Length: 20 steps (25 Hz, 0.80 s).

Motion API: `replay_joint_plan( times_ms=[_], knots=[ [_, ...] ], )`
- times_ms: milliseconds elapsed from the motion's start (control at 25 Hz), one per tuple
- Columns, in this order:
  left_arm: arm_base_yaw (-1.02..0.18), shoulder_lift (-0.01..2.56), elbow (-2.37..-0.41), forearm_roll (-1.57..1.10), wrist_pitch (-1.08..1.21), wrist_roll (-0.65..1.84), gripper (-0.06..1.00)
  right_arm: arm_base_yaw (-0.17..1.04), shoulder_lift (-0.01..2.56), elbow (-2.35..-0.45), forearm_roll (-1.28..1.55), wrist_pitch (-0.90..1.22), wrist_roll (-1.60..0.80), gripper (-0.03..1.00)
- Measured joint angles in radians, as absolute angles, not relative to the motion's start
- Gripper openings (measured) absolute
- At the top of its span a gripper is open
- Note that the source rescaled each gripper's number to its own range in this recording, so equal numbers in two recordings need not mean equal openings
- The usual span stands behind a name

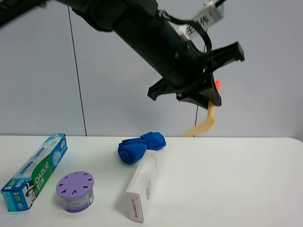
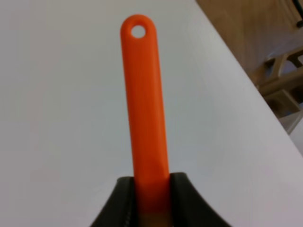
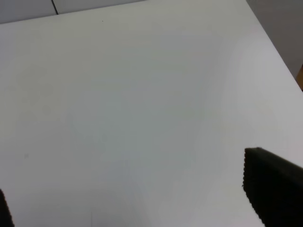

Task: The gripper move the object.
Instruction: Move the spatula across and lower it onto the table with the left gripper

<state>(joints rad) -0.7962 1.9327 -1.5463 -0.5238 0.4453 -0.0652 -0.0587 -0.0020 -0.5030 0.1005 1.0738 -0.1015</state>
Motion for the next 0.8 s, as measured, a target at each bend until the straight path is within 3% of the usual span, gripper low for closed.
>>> replay_joint_plan(
  times_ms=[800],
  knots=[
    [-0.770,2.249,-1.546,-0.524,0.267,-0.167,0.00,-0.059,-0.002,-0.503,0.101,1.073,-0.101,1.00]
  ],
)
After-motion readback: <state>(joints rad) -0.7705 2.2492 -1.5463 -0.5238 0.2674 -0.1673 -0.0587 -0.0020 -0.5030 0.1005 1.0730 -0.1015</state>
